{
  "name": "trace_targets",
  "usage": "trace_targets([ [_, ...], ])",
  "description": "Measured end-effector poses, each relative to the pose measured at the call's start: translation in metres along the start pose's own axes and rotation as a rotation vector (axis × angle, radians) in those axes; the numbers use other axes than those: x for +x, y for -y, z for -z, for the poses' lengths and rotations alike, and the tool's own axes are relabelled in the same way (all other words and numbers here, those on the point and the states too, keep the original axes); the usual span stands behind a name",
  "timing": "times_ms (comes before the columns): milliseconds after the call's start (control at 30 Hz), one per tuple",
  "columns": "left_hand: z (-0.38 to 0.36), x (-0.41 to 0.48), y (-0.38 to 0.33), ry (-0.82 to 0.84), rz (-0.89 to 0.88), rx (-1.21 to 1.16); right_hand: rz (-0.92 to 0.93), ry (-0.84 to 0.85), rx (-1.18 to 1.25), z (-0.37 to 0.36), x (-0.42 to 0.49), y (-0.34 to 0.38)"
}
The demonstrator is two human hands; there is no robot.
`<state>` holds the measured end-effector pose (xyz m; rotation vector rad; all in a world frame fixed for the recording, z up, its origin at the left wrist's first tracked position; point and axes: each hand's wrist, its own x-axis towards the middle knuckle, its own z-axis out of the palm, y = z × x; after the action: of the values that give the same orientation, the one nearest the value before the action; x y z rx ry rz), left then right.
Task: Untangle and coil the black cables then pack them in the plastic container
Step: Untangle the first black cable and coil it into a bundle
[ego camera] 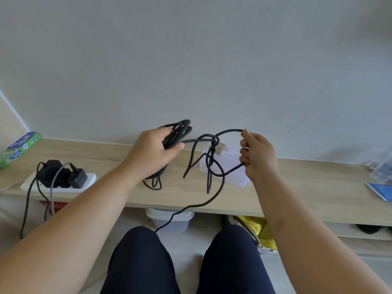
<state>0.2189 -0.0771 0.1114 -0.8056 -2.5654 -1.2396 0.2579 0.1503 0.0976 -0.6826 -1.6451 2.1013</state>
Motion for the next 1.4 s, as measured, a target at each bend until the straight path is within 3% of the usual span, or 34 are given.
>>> trace_targets([
  [67,0.0,0.005,0.003,-0.103,0.157,-0.141,0.131,0.044,-0.211,0.003,0.0,-0.007],
  [167,-0.008,0.006,0.0,-0.132,0.361,-0.64,0.143,0.154,-0.387,0.004,-0.004,-0.027],
  [233,-0.018,0.004,-0.002,-0.115,0.399,-0.779,0.065,0.185,-0.519,0.003,-0.008,-0.043],
  [300,-0.026,0.003,-0.003,-0.124,0.428,-0.826,-0.142,0.219,-0.568,0.001,-0.016,-0.054],
  [433,-0.035,0.005,-0.009,-0.154,0.449,-0.946,-0.523,0.324,-0.379,-0.002,-0.028,-0.062],
  [567,-0.031,0.009,-0.021,-0.203,0.378,-0.994,-0.655,0.464,-0.057,-0.006,-0.027,-0.059],
  [633,-0.025,0.012,-0.025,-0.241,0.344,-0.948,-0.621,0.446,0.007,-0.007,-0.02,-0.052],
  [767,-0.007,0.019,-0.012,-0.284,0.309,-0.753,-0.422,0.238,0.149,0.004,0.007,-0.022],
  [867,0.002,0.022,0.003,-0.308,0.355,-0.574,-0.14,0.245,-0.041,0.012,0.03,0.018],
  [1067,0.033,0.053,0.003,-0.412,0.427,-0.602,0.179,0.181,-0.216,0.008,0.05,0.109],
  [1400,0.006,0.077,-0.038,-0.146,0.345,-0.336,0.467,0.145,-0.519,-0.022,0.032,0.179],
])
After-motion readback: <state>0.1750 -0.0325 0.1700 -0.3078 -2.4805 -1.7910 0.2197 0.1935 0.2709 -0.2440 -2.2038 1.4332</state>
